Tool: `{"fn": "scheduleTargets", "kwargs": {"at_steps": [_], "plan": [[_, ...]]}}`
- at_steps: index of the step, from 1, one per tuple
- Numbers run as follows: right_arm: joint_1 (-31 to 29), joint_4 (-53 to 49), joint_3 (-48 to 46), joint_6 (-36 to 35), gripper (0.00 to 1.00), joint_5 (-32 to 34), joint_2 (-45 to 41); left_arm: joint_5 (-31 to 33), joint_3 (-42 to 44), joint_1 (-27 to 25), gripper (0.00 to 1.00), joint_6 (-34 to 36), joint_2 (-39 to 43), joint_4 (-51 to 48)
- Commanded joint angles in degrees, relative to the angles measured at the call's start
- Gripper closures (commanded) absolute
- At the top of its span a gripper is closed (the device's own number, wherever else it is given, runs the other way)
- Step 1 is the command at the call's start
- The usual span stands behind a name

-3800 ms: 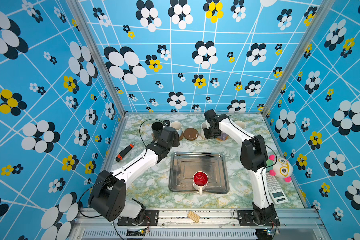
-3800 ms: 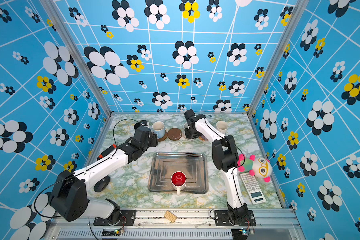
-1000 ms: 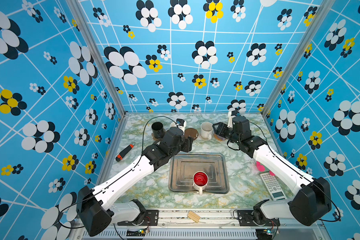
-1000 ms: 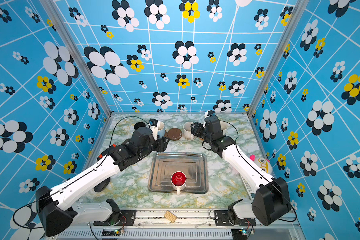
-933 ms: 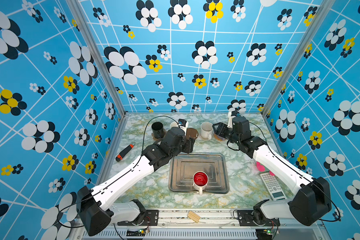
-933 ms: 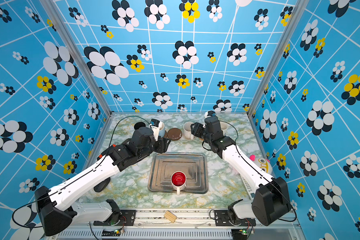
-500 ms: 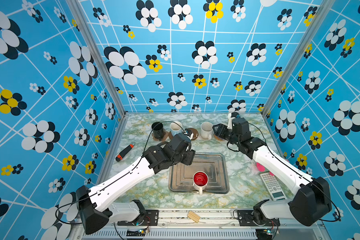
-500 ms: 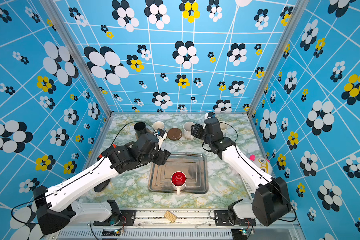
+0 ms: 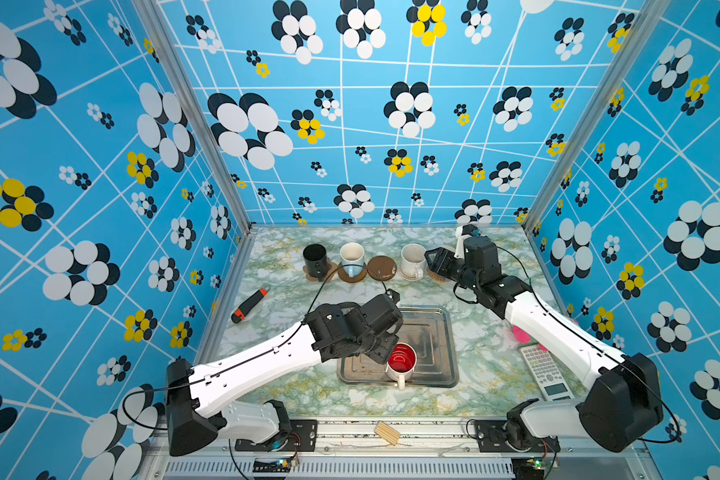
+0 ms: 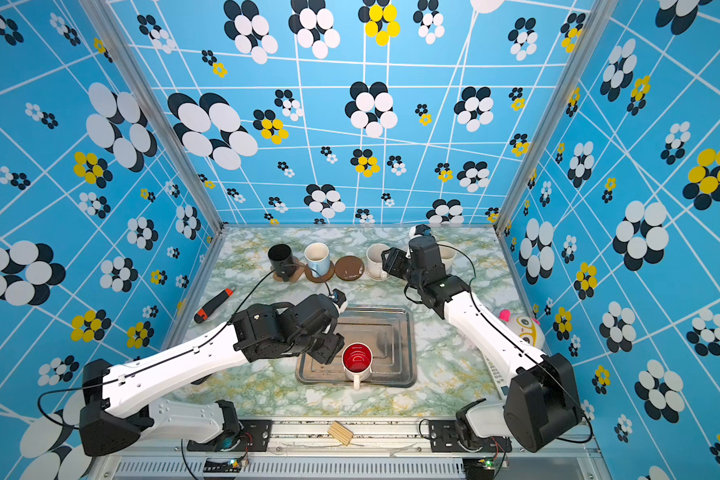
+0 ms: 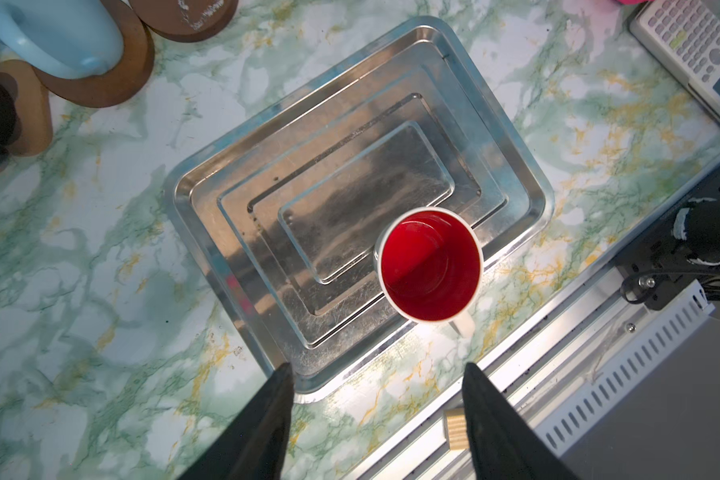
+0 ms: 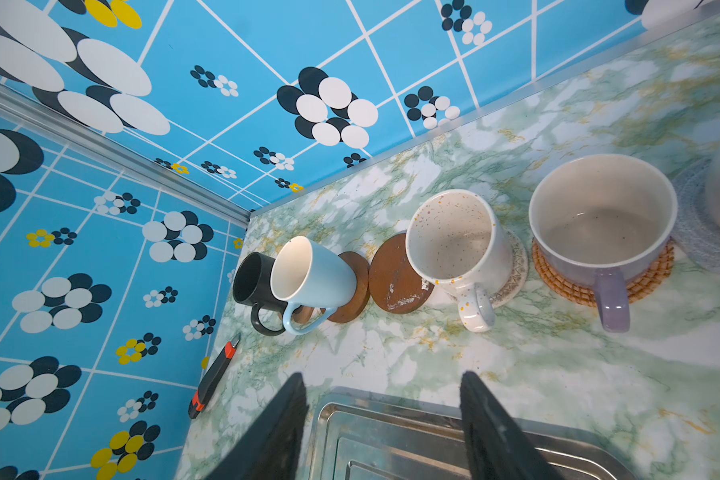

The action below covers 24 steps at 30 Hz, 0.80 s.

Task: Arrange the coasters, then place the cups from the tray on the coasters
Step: 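Lower the left gripper down onto the red-lined mug on the tray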

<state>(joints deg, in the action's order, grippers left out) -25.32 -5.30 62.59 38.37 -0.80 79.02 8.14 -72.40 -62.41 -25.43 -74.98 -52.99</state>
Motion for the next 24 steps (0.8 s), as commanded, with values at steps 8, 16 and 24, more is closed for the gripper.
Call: {"fn": "scheduleTargets", "kwargs": {"at_steps": [8,16,24], "plan": [[0.0,1.5,-1.6,-0.7,0.39,-0.5,-0.3,0.5,4.3,-6.4,0.34,-10.0,-1.6,-1.8],[0.0,1.7,-2.2,-0.6,0.39,-1.1,-0.9,1.3,6.5,-9.9,0.34,-15.4,-2.5,-1.7],[0.0,1.7,-2.8,-0.7,0.39,-0.9,-1.6,0.3,8.7,-12.1,0.34,-19.1,-3.0,1.4]]}}
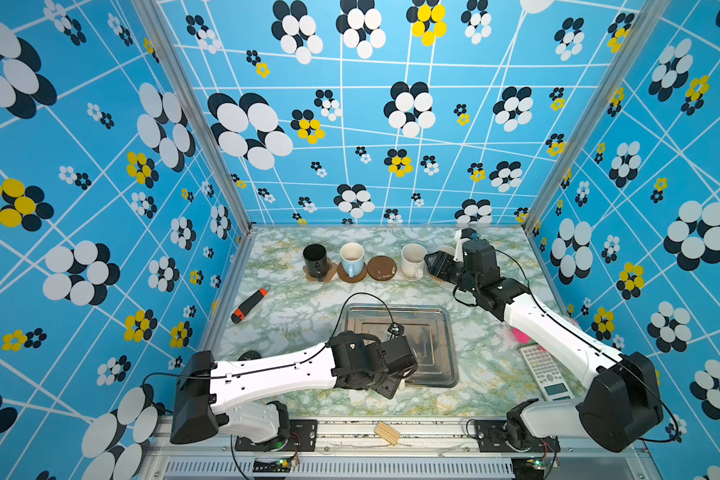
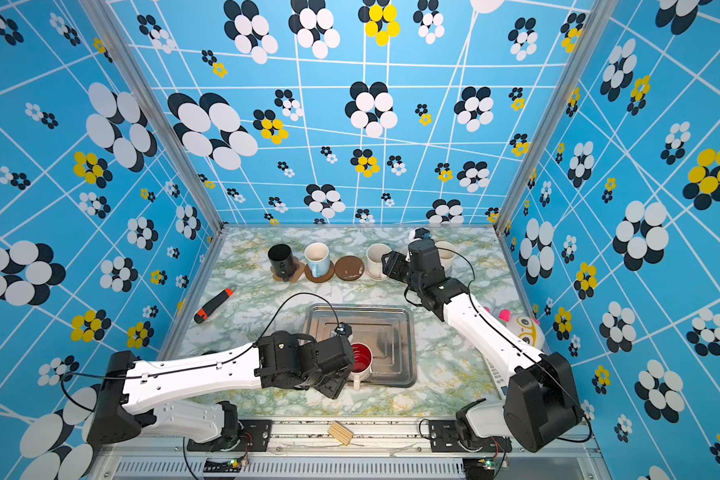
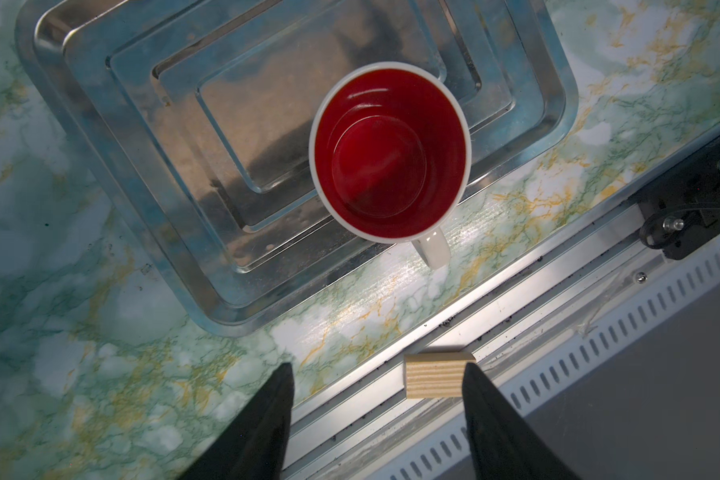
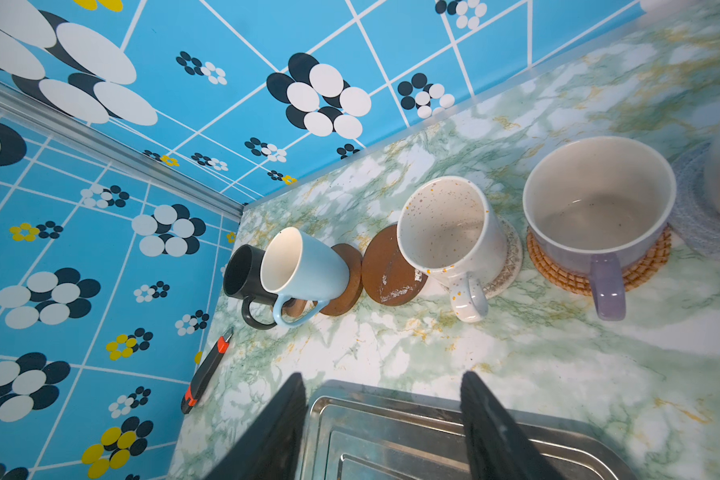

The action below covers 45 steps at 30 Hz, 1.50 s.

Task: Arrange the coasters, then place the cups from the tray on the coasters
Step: 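Lower the left gripper down onto the red-lined mug on the tray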

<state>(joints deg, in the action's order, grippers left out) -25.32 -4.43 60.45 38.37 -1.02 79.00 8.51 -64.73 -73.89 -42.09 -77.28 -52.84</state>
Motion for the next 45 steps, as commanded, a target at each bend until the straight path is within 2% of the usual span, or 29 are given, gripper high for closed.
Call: {"fn": "scheduleTargets", "kwargs": {"at_steps": [1,23,45], "plan": [[0.0,0.9,-0.7,-0.7,0.39,-0.7,-1.7,-0.2,1.0,-0.8,0.34,-2.7,-1.0,1.4],[0.0,0.7,-1.7,-0.6,0.38,-0.8,-3.1,-4.0,4.3,-3.5,0.32,-8.2,-4.2,7.8],[0.1,1.1,-2.5,-0.8,0.38,-0.4,-4.1,-3.3,4.0,-4.0,0.32,-12.8,-7.0,11.0]]}}
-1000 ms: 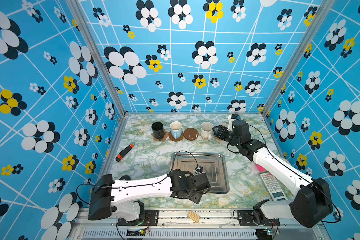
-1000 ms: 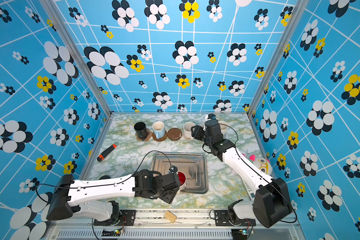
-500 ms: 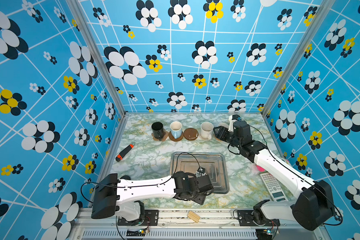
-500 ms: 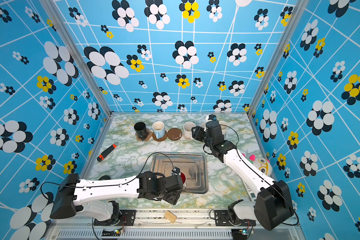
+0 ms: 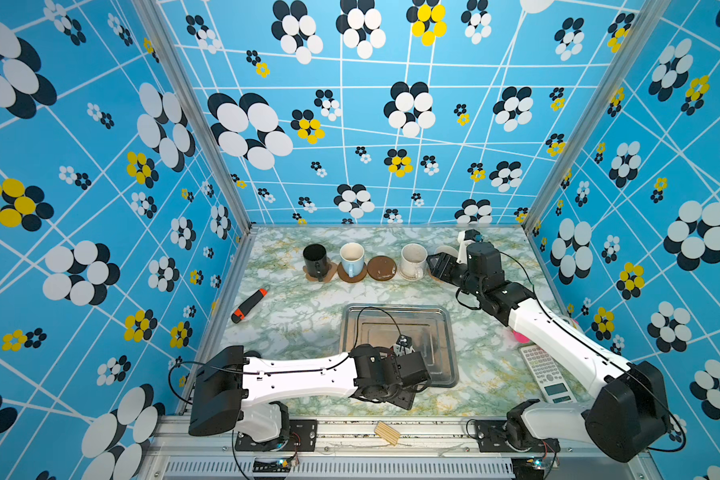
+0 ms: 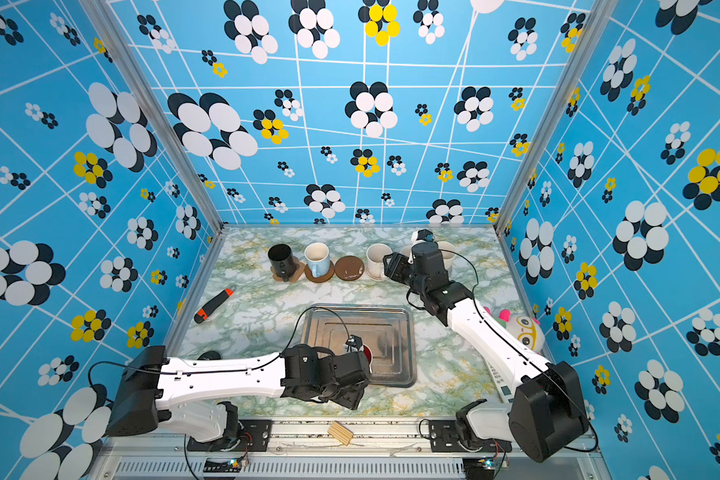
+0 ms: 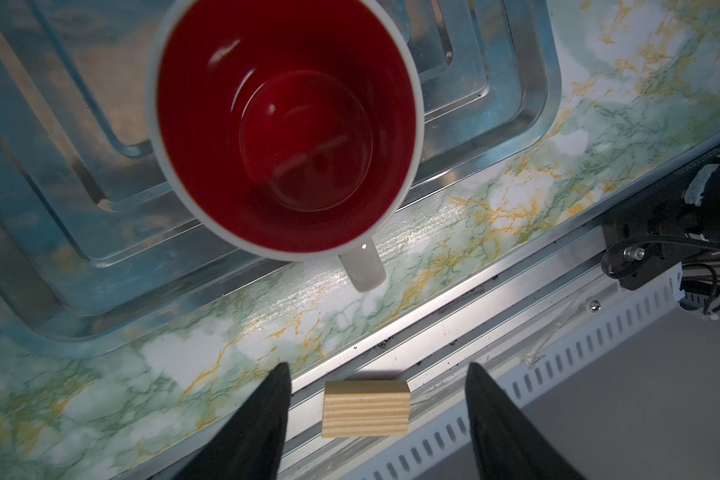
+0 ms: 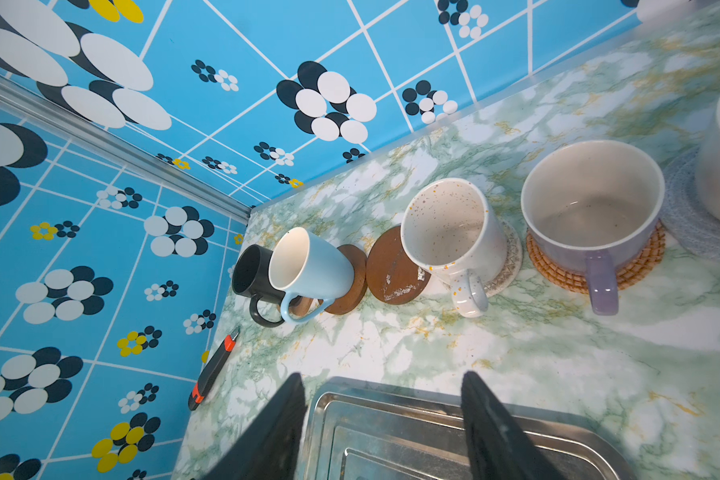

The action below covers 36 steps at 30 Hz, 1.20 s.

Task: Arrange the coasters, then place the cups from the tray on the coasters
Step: 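Lower the left gripper down onto the red-lined mug on the tray, then close the left gripper on the red-lined mug's rim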

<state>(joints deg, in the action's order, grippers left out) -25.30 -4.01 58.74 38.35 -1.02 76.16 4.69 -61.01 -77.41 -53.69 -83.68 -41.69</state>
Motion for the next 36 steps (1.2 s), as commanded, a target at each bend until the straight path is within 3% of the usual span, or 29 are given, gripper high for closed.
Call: {"fn": "scheduleTargets", "kwargs": {"at_steps": [1,36], "plan": [[0.0,0.7,-0.8,-0.8,0.38,-0.6,-1.2,0.6,0.3,-0.5,0.32,-1.5,-0.7,-0.1],[0.0,2.5,-0.8,-0.8,0.38,-2.4,1.4,3.2,1.2,-1.0,0.33,-9.0,-4.3,0.2]]}}
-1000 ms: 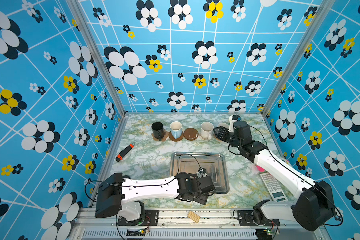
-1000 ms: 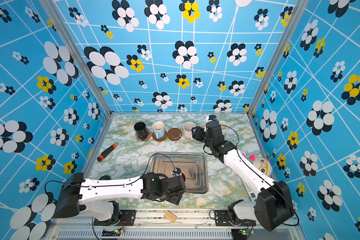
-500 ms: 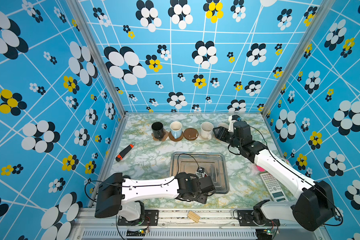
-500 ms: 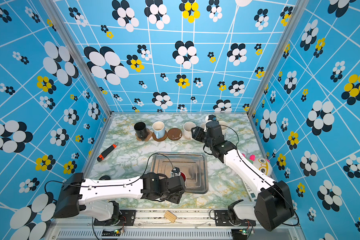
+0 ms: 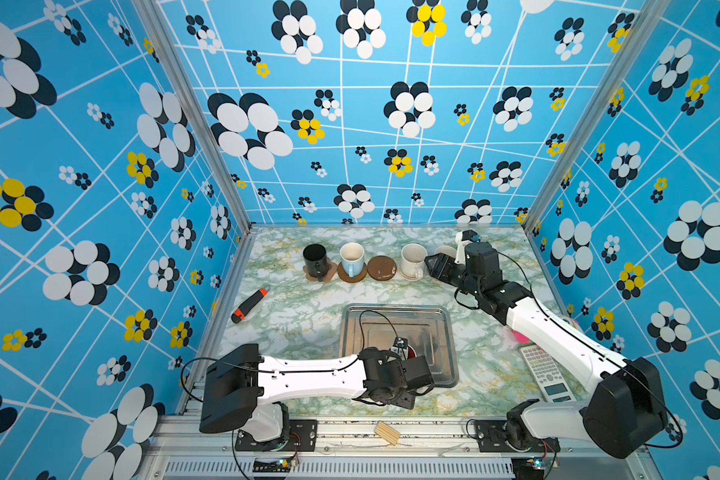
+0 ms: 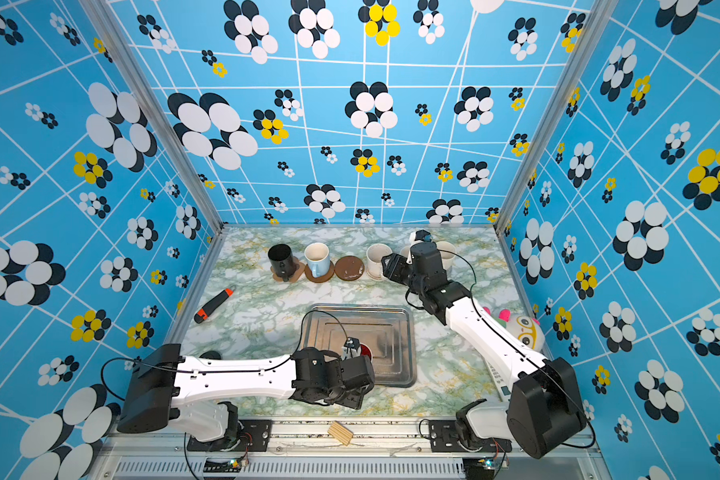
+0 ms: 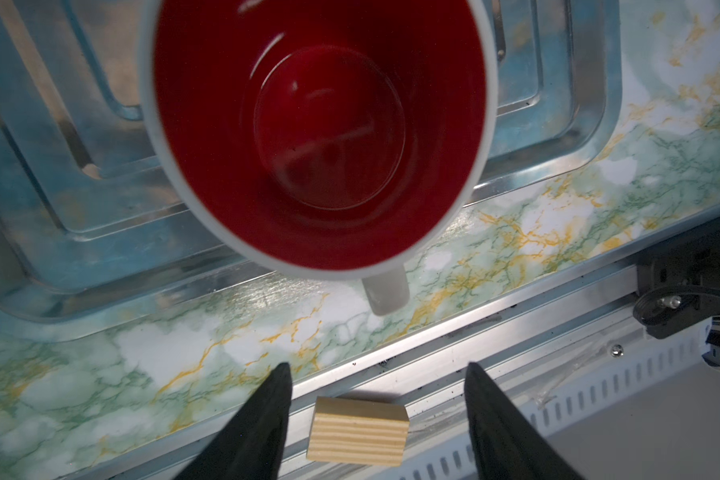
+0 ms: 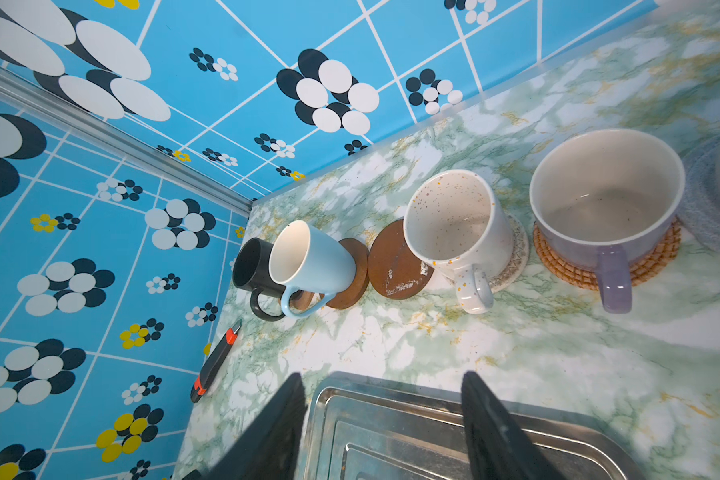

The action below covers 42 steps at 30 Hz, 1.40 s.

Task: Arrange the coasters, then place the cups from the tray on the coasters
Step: 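Close the left gripper on the red-lined mug's rim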

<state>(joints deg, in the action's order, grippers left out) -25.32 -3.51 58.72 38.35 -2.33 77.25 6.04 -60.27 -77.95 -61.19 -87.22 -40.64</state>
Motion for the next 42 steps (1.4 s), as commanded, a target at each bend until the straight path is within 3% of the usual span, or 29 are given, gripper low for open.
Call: {"fn": "scheduleTargets", "kwargs": {"at_steps": [1,14,42], "plan": [[0.0,2.1,-0.9,-0.9,0.38,-1.0,0.3,2.2,0.4,-0.4,0.33,-1.7,-1.0,-1.0],[0.1,3.7,-2.3,-0.8,0.38,-1.2,1.0,7.4,-2.9,-0.4,0.37,-3.1,-5.2,-5.3],[0.8,5.9,-4.4,-1.0,0.37,-1.1,0.7,10.0,-8.6,1.6,0.46,0.0,-11.6,-7.6]]}}
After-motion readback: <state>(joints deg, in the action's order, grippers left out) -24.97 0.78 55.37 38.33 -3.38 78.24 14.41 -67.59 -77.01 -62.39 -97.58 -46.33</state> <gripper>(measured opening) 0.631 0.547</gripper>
